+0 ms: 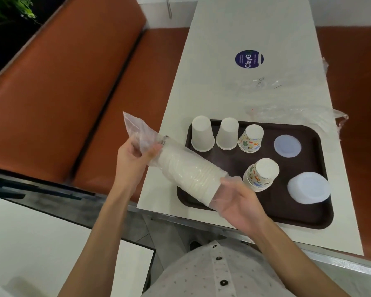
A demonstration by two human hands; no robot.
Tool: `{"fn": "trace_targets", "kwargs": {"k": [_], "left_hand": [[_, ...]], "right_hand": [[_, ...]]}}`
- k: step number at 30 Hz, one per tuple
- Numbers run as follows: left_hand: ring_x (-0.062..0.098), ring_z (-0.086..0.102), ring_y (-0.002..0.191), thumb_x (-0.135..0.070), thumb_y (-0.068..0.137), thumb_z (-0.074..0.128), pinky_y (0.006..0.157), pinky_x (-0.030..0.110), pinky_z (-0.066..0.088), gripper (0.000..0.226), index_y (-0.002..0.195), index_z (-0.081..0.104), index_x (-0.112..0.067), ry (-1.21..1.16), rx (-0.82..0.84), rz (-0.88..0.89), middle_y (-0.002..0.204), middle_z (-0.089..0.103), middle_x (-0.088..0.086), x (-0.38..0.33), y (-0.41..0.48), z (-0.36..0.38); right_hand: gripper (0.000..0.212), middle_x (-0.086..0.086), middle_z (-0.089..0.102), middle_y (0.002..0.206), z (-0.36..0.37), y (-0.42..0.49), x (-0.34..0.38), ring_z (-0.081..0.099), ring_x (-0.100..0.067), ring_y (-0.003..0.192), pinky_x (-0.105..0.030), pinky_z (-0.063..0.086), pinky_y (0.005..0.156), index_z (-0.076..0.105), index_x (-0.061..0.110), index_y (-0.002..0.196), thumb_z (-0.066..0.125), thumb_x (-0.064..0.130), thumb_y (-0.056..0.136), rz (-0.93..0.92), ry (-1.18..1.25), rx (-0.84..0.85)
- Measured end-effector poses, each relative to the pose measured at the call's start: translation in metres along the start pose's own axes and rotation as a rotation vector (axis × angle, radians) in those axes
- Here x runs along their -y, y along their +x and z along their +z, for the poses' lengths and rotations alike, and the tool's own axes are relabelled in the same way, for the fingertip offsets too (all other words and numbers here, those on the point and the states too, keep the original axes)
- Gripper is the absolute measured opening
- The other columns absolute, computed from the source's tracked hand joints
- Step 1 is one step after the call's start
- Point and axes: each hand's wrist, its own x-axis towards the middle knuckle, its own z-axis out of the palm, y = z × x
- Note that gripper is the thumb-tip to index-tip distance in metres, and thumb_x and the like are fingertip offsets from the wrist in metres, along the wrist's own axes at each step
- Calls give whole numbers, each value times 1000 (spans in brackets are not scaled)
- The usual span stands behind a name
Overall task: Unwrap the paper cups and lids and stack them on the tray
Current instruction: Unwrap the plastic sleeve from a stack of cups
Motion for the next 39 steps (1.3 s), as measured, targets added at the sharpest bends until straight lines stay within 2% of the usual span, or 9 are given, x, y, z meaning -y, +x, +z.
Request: {"fn": "trace_targets", "kwargs": {"k": [2,4,9,15,20,24,28,34,39], "left_hand": [[37,71,85,-20,90,71,77,55,59,29,96,66,8,2,-52,46,91,72,24,7,2,-1],[48,65,82,-23,90,72,73,63,54,39,91,61,15,-13,-119,47,89,65,35,16,1,0],[32,68,80,-22,95,65,72,54,56,24,91,67,2,-86,-146,-78,87,71,19,18,1,14],[22,72,99,-39,86,70,77,36,62,15,98,76,-32,-162,287,-227,102,76,-2,21,2,9],[2,66,107,-41,62,87,77,13,55,62,118,62,-52,111,683,-169,117,70,-18,29,3,-23],[9,71,84,-58,49,81,67,17,57,49,93,74,-41,366,588,-100,92,75,-8,28,6,-30],[9,73,73,-53,51,78,58,12,54,32,74,78,-31,221,413,1,80,77,-11,24,9,-29],[4,71,91,-43,70,73,68,14,55,36,104,72,-30,87,405,-21,100,74,-16,25,1,-19],[26,72,82,-51,82,59,61,32,59,42,95,67,-11,145,278,27,91,73,8,29,-6,-7]], "right_hand": [[31,-3,72,117,3,-2,1,69,-21,108,-35,57,87,75,14,103,59,11,76,35,-49,90],[41,-10,69,121,3,-1,-3,65,-27,114,-38,53,98,73,11,115,59,9,77,58,-32,141],[55,-24,52,142,-6,0,-1,51,-39,129,-54,38,109,51,0,139,54,9,85,12,-56,92],[45,-21,64,126,-19,-11,7,63,-34,113,-45,56,86,65,0,123,59,13,80,-118,-167,-78],[37,-16,69,118,-27,-16,7,67,-31,106,-39,58,78,73,6,110,62,16,75,-143,-169,-137],[35,-22,63,116,-27,-14,2,56,-39,102,-42,57,77,70,3,114,58,13,82,-105,-194,-128],[43,-19,65,126,-29,-11,-2,62,-32,113,-49,49,98,65,4,126,65,16,85,-98,-272,-53],[56,-7,58,140,-23,-17,9,55,-29,129,-42,50,99,56,6,136,68,34,89,-81,-365,90],[49,-14,56,142,-20,-17,6,52,-33,131,-47,43,108,54,3,138,59,21,93,-99,-556,134]]}}
